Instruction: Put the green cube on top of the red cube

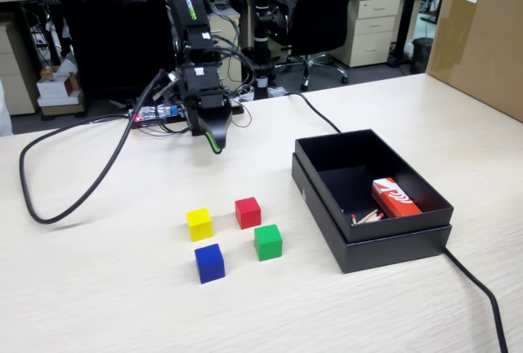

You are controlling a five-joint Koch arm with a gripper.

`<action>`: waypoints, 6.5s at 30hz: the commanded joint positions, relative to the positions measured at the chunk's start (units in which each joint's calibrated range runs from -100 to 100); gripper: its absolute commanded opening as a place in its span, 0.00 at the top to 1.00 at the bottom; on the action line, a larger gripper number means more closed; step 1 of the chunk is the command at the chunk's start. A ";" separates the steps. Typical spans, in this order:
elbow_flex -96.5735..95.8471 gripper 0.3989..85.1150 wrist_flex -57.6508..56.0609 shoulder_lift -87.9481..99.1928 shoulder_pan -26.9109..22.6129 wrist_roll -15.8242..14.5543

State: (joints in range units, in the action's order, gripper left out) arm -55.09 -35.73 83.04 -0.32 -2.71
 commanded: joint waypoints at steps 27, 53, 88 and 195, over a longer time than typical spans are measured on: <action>84.37 0.45 -15.89 -81.95 -0.39 1.51; 90.45 0.45 -14.33 -100.88 -1.17 0.15; 91.90 0.82 -14.50 -108.46 -0.78 1.32; 48.74 0.44 -14.42 -35.60 0.44 0.49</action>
State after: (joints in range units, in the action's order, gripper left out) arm -5.61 -51.37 37.86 -0.12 -3.64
